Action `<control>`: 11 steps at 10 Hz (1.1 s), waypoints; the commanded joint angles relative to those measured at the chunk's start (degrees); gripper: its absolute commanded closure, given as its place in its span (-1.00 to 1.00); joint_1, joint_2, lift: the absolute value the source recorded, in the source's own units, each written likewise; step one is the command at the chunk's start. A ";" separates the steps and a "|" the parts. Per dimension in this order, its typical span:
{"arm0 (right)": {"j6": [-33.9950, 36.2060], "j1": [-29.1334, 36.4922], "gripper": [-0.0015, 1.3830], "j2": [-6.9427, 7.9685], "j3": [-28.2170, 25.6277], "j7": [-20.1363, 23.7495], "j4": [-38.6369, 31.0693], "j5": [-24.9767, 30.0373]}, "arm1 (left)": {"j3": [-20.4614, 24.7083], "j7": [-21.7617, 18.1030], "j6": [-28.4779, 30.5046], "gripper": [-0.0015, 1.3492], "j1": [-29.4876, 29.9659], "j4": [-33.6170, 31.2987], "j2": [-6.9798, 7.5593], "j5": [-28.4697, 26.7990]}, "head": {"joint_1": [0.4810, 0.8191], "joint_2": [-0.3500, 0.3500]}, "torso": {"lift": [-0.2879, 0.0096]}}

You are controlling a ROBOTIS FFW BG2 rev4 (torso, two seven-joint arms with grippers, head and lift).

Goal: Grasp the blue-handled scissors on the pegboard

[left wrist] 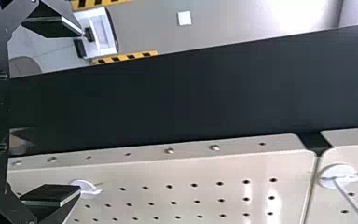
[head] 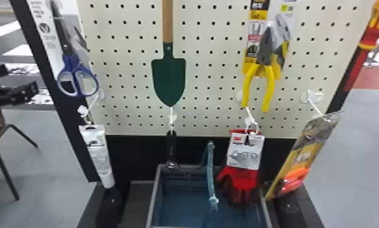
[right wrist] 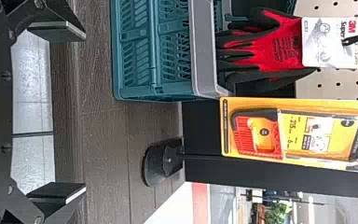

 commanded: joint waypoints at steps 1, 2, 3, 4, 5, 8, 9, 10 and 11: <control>0.07 -0.05 -0.77 0.00 0.00 0.09 0.04 0.01 | -2.17 -1.20 1.29 -0.82 -4.12 2.49 2.68 0.92 | -0.60 0.00 | 0.26; 0.16 -0.05 -0.77 0.00 0.00 0.09 0.04 -0.07 | -3.93 -1.99 1.46 -0.82 -7.07 6.43 4.44 2.86 | -0.60 0.00 | 0.26; 0.25 -0.17 -0.77 0.00 0.00 0.18 0.04 0.01 | -4.99 -2.43 1.46 -0.82 -9.41 8.96 5.41 4.09 | -0.60 0.00 | 0.26; 0.25 -0.17 -0.77 0.00 0.00 0.26 0.04 0.01 | -5.51 -3.22 1.90 -0.82 -11.01 10.23 6.20 5.06 | -0.60 0.00 | 0.26; 0.34 -0.17 -0.77 0.00 0.00 0.26 0.04 0.01 | -6.13 -4.01 1.90 -0.82 -11.99 12.48 7.08 7.87 | -0.60 0.00 | 0.26; 0.60 -0.17 -0.77 0.00 0.00 0.35 0.04 0.01 | -8.15 -4.89 4.01 -0.82 -13.23 12.90 9.45 16.31 | -0.60 0.00 | 0.26; 0.60 -0.17 -0.77 0.00 0.00 0.35 0.04 0.01 | -9.21 -6.21 5.42 -0.82 -13.84 12.76 10.42 17.01 | -0.60 0.00 | 0.26; 0.60 -0.17 -0.77 0.00 0.00 0.44 0.04 0.01 | -10.44 -7.17 6.91 -0.82 -14.58 12.76 11.82 16.75 | -0.60 0.00 | 0.26; 0.60 -0.17 -0.77 0.00 0.00 0.44 0.04 0.01 | -11.14 -9.02 8.85 -0.82 -14.82 12.76 13.05 15.16 | -0.60 0.00 | 0.26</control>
